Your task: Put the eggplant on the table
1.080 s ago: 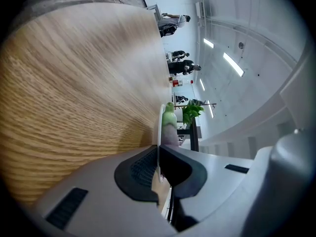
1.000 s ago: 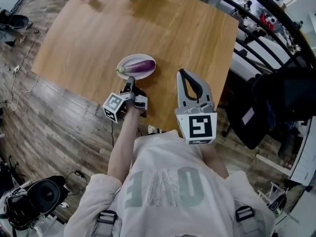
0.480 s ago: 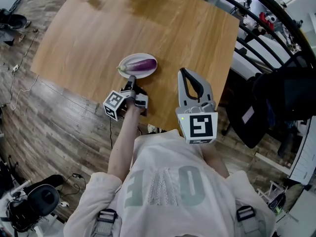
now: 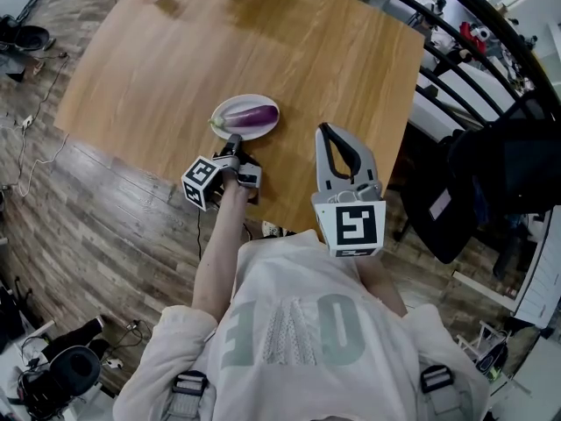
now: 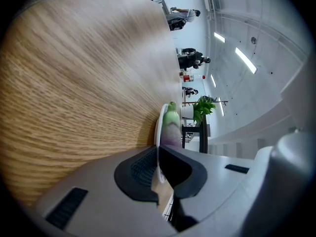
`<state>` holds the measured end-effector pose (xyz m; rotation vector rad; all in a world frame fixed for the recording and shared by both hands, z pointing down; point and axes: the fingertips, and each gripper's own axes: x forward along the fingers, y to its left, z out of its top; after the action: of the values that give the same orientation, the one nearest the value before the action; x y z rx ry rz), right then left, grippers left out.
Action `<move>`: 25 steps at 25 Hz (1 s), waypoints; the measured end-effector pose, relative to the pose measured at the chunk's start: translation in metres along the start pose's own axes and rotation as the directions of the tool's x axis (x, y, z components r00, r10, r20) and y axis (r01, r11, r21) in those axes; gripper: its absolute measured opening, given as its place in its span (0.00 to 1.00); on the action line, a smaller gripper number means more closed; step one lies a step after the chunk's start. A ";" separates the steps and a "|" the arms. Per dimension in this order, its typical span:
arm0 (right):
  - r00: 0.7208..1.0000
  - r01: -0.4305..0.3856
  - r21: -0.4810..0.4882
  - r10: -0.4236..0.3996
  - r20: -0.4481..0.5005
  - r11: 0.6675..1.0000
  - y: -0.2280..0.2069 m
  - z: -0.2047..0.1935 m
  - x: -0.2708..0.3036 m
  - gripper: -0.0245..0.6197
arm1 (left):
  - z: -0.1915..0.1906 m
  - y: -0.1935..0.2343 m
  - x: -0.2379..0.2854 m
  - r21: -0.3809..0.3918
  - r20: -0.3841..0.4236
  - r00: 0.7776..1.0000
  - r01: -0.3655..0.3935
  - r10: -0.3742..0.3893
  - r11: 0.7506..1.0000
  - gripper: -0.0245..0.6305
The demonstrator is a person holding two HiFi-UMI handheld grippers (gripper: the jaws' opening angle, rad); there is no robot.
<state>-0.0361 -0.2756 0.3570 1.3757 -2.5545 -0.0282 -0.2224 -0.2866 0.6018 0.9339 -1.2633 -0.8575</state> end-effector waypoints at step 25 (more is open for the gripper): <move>1.000 0.022 -0.011 -0.022 0.019 1.000 -0.002 0.003 -0.007 0.07 | -0.002 -0.002 -0.005 -0.029 -0.006 0.995 -0.099 0.099 0.995 0.23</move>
<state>-0.0315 -0.2719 0.3521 1.4062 -2.5499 -0.0600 -0.2208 -0.2821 0.5979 0.8425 -1.2794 -0.7935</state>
